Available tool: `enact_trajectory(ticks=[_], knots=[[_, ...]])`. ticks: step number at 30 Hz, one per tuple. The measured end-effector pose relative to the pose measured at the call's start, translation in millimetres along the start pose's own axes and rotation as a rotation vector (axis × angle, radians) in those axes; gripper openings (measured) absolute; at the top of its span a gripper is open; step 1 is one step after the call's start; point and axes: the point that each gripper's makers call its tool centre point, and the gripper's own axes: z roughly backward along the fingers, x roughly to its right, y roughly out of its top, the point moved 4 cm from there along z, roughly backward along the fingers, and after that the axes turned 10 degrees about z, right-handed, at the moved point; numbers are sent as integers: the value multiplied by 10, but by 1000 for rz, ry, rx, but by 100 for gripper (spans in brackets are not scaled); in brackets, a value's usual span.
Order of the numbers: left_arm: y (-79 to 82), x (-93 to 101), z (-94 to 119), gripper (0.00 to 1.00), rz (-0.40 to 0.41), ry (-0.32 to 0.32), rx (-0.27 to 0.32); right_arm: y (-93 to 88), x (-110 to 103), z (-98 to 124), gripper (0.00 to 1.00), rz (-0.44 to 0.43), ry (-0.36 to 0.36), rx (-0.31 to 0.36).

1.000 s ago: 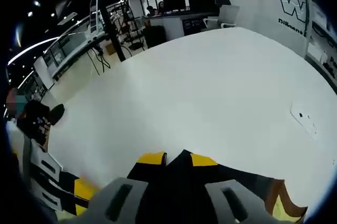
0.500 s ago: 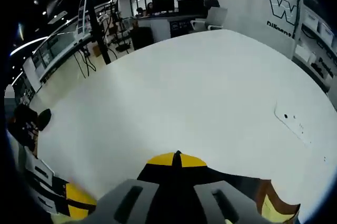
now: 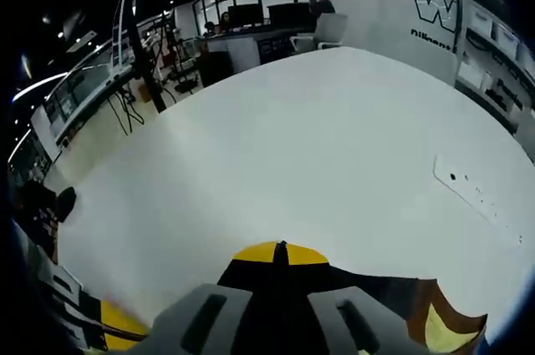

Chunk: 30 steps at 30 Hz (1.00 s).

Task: Fold the garment on the visible template until the final outline fits inside the template.

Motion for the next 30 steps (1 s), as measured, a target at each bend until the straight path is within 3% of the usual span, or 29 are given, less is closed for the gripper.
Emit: enact_trajectory(ticks=[17,19,20,23,24,25,30], knots=[[25,-33,28,3,-17,20,-18,18,-30,-18,0,9,2,27],[13,-33,27,3,-15,17,-23,21,-31,8,8,-7,-10,44],[4,-35,25,4,-19,18,-28,61,-7,63,13,-25,-48,92],[-7,-40,25,10,4,17,-38,71,-53,205,26,-50,-51,127],[-35,-53,24,13,86,32,-50,151,-44,298,30,-70,-75,182],[-25,-76,16,16,63,48,-35,274,-61,434,34,-101,-78,248],[56,-61,34,37,0,54,14,395,-104,622,60,-110,-76,295]])
